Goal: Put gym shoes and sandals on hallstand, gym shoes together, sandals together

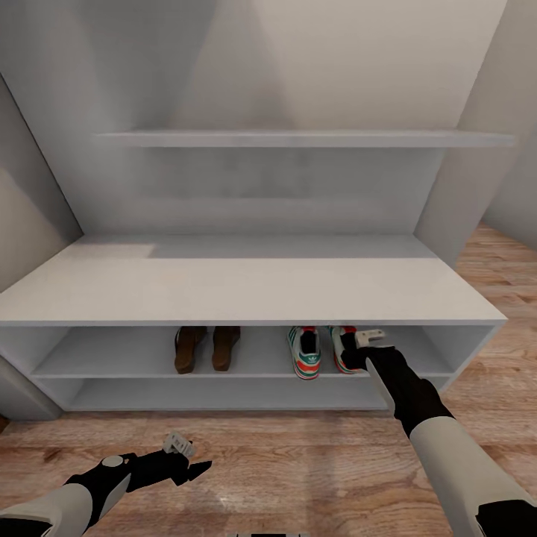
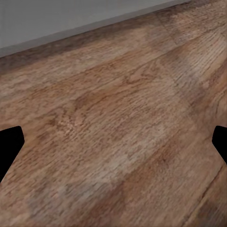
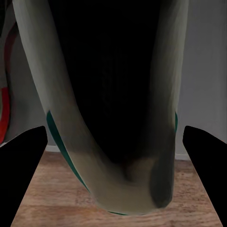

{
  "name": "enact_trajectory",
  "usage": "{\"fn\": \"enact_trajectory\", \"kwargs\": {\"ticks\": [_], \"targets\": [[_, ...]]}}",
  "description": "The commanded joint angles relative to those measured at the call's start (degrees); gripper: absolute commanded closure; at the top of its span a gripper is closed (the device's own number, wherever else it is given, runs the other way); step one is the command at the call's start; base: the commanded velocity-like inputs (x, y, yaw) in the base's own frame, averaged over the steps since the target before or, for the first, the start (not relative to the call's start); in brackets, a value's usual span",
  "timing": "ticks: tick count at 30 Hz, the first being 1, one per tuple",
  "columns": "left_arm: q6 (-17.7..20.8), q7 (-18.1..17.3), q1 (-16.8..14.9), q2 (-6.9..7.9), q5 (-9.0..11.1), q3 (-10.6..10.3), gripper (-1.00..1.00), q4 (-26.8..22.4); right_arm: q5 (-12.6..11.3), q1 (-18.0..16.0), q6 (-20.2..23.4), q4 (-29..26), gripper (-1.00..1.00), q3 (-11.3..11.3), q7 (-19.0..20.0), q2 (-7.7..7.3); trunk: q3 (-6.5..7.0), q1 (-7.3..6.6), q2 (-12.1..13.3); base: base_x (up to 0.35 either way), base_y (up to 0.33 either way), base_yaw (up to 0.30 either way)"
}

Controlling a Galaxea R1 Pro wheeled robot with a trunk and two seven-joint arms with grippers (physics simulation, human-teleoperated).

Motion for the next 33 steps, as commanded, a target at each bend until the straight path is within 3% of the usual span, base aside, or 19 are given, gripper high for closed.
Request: {"fn": "enact_trajectory", "kwargs": {"ticks": [1, 33], "targets": [[-0.5, 0.0, 0.0, 0.02, -0.2, -0.2, -1.0, 0.0, -0.2, 0.0, 0.3, -0.1, 1.0, 0.2, -0.1, -0.06, -0.05, -0.01, 0.0, 0.0, 0.0, 0.0], [-0.5, 0.0, 0.0, 0.02, -0.2, -0.3, -1.0, 0.0, -0.2, 0.0, 0.2, 0.1, 1.0, 0.1, -0.1, 0.02, -0.05, -0.01, 0.0, 0.003, 0.013, 0.0]]}}
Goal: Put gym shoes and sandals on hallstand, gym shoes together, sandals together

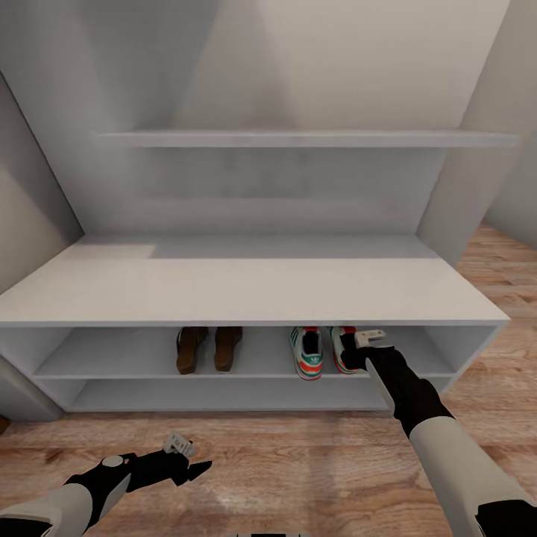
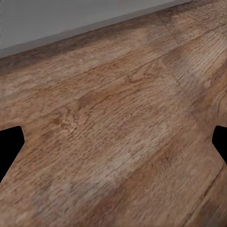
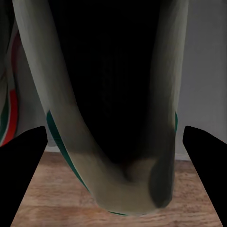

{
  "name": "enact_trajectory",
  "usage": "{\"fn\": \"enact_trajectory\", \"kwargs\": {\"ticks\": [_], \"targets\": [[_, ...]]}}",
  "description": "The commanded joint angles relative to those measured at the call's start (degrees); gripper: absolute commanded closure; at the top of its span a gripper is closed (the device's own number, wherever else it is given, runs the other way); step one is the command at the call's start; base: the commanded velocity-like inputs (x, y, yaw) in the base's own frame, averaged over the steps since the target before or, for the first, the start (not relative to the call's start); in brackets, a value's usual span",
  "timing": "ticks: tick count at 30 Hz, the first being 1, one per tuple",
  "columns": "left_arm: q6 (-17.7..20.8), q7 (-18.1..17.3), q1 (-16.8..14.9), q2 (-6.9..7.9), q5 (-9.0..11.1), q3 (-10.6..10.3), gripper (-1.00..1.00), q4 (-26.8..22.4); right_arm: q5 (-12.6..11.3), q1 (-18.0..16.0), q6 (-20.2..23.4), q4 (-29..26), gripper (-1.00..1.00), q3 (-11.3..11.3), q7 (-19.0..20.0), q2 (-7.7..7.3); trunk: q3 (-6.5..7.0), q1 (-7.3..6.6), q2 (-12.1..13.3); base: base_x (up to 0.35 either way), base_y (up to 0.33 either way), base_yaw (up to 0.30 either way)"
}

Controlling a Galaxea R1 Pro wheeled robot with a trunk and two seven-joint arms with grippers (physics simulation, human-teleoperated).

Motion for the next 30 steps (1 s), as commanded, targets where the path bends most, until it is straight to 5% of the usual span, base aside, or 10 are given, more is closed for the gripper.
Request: {"fn": "enact_trajectory", "kwargs": {"ticks": [1, 10, 11, 21, 30], "targets": [[-0.5, 0.0, 0.0, 0.02, -0.2, -0.2, -1.0, 0.0, -0.2, 0.0, 0.3, -0.1, 1.0, 0.2, -0.1, -0.06, -0.05, 0.0, 0.0, 0.105, 0.0, 0.0], [-0.5, 0.0, 0.0, 0.02, -0.2, -0.2, -1.0, 0.0, -0.2, 0.0, 0.3, 0.0, 1.0, 0.2, -0.1, -0.06, -0.05, 0.0, 0.0, 0.064, 0.0, 0.0], [-0.5, 0.0, 0.0, 0.02, -0.2, -0.2, -1.0, 0.0, -0.2, 0.0, 0.3, 0.0, -1.0, 0.2, -0.1, -0.06, -0.05, 0.0, 0.0, 0.015, 0.0, 0.0], [-0.5, 0.0, 0.0, 0.02, -0.2, -0.2, -1.0, 0.0, -0.2, 0.0, 0.3, 0.0, -1.0, 0.2, -0.1, -0.06, -0.05, 0.0, 0.0, -0.014, 0.0, 0.0], [-0.5, 0.0, 0.0, 0.02, -0.2, -0.2, -1.0, 0.0, -0.2, 0.0, 0.3, 0.0, -1.0, 0.2, -0.1, -0.06, -0.05, 0.0, 0.0, -0.253, 0.0, 0.0]]}}
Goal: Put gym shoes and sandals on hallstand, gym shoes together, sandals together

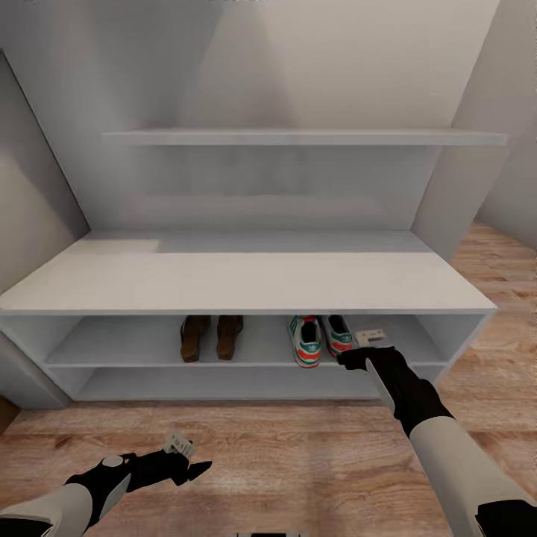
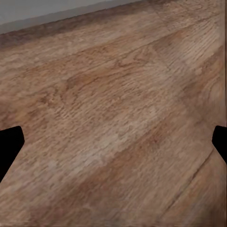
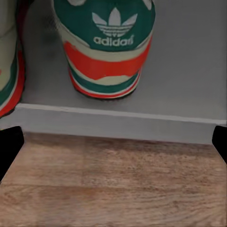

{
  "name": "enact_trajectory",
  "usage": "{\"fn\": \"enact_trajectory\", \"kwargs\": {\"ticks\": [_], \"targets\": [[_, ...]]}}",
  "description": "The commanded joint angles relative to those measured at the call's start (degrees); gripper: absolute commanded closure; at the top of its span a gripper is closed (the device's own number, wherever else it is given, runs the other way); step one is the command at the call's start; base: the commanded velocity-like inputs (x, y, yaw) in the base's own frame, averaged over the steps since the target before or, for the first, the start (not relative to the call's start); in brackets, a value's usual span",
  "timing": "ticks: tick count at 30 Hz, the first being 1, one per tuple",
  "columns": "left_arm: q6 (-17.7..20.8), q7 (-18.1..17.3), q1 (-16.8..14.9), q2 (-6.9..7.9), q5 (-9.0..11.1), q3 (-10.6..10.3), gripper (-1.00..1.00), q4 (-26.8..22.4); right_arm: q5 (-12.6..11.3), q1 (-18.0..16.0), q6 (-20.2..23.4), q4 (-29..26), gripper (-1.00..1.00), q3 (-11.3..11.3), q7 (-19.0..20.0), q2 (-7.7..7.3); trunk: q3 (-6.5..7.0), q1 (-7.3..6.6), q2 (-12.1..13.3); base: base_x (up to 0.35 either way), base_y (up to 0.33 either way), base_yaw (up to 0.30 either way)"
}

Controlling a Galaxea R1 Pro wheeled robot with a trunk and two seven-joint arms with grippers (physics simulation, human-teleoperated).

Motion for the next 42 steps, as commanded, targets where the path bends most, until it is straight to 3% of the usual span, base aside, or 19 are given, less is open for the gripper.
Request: {"fn": "enact_trajectory", "kwargs": {"ticks": [1, 25, 32, 37, 38, 42], "targets": [[-0.5, 0.0, 0.0, 0.02, -0.2, -0.2, -1.0, 0.0, -0.2, 0.0, 0.3, -0.1, -1.0, 0.2, 0.0, -0.06, -0.05, -0.05, 0.0, -0.318, 0.0, 0.0], [-0.5, 0.0, 0.0, -0.07, -0.2, -0.3, -1.0, -0.1, -0.2, 0.2, 0.1, 0.8, -1.0, 0.1, 0.1, -0.13, -0.05, -0.05, 0.0, -0.331, 0.0, 0.0], [-0.5, 0.0, 0.0, -0.07, 0.0, -0.3, -1.0, -0.2, -0.1, 0.6, -1.3, 7.3, -1.0, 0.0, 0.1, -0.38, -0.05, -0.05, 0.0, -0.112, 0.0, 0.0], [-0.5, 0.1, 0.0, -0.07, 0.2, -0.2, -1.0, -0.3, -0.1, 1.4, -11.6, 18.7, -1.0, 0.0, 0.1, -0.68, -0.05, -0.05, 0.0, -0.034, 0.0, 0.0], [-0.5, 0.1, 0.0, -0.07, 0.2, -0.2, -1.0, -0.3, -0.1, 1.4, -11.6, 18.7, -1.0, 0.0, 0.1, -0.68, -0.05, -0.05, 0.0, -0.021, 0.0, 0.0], [-0.5, 0.2, 0.0, -0.04, 0.3, 0.0, -1.0, -0.4, -0.1, 1.8, -25.2, 32.5, -1.0, 0.0, 0.1, -0.78, -0.05, -0.05, 0.0, -0.012, 0.0, 0.0]]}}
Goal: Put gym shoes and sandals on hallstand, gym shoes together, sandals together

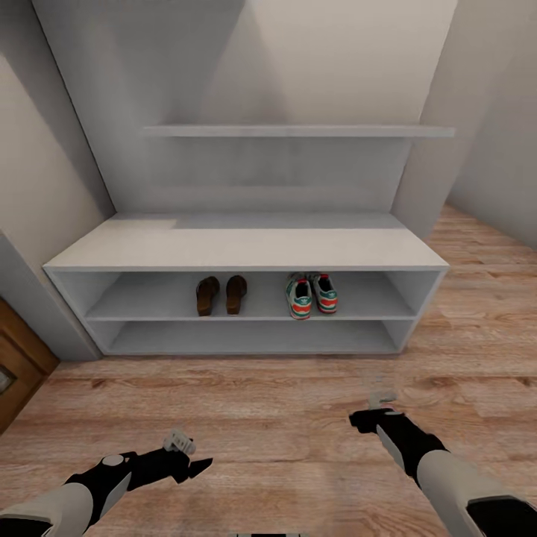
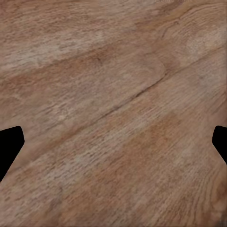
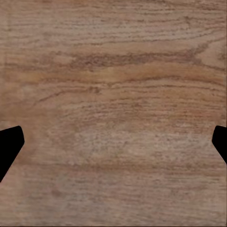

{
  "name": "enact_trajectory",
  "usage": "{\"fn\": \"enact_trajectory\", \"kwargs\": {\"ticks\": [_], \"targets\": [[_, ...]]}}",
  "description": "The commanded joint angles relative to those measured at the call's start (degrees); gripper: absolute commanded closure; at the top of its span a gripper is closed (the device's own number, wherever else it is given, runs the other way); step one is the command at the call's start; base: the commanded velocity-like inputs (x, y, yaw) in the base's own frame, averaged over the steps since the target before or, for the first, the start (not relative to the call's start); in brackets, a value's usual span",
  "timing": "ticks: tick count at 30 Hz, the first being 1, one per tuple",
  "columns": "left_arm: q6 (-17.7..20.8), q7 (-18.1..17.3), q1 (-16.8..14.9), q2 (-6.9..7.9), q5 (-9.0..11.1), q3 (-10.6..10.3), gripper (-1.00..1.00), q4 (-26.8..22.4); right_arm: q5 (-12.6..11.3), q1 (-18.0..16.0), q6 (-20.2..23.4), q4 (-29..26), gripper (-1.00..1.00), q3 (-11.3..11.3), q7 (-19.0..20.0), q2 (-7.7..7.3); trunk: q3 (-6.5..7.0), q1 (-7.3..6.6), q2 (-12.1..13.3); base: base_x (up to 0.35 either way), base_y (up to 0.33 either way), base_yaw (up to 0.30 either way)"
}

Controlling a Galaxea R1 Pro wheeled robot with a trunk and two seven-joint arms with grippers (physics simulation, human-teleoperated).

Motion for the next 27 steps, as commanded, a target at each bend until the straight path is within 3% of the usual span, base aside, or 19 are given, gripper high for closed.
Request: {"fn": "enact_trajectory", "kwargs": {"ticks": [1, 2, 5, 7, 8, 11, 17, 27], "targets": [[-0.5, 0.1, 0.0, 0.03, -0.1, -0.2, -1.0, -0.1, -0.2, 0.0, -3.6, 3.5, -1.0, 0.4, 0.0, -0.06, -0.04, -0.02, 0.0, -0.007, 0.0, 0.0], [-0.5, 0.1, 0.0, 0.03, -0.1, -0.2, -1.0, -0.1, -0.2, 0.0, -3.6, 3.5, -1.0, 0.4, 0.0, -0.06, -0.04, -0.02, 0.0, -0.007, 0.0, 0.0], [-0.5, 0.1, 0.0, 0.05, 0.6, 1.2, -1.0, -0.2, -0.2, 0.2, -14.0, 10.6, -1.0, 0.5, 0.0, -0.05, -0.04, -0.02, 0.0, -0.004, 0.0, 0.0], [-0.5, 0.1, 0.0, 0.06, 1.7, 3.0, -1.0, -0.3, -0.2, 0.4, -18.5, 13.3, -1.0, 0.5, -0.1, -0.06, -0.04, -0.02, 0.0, -0.003, 0.0, 0.0], [-0.5, 0.1, 0.0, 0.06, 1.7, 3.0, -1.0, -0.3, -0.2, 0.4, -18.5, 13.3, -1.0, 0.5, -0.1, -0.06, -0.04, -0.02, 0.0, -0.002, 0.0, 0.0], [-0.6, 0.1, 0.0, 0.08, 3.1, 6.3, -1.0, -0.3, -0.2, 0.8, -22.3, 15.5, -1.0, 0.5, -0.1, -0.09, -0.04, -0.02, 0.0, -0.001, 0.0, 0.0], [-0.6, 0.1, 0.0, 0.14, 4.3, 10.1, -1.0, -0.4, -0.2, 1.0, -25.4, 17.3, -1.0, 0.5, -0.1, -0.07, -0.04, -0.02, 0.0, 0.0, 0.0, 0.0], [-0.6, 0.0, 0.0, 0.1, 4.7, 11.3, -1.0, -0.4, -0.2, 1.1, -26.4, 17.8, -1.0, 0.5, 0.0, -0.03, -0.04, -0.02, 0.0, 0.0, 0.0, 0.0]]}}
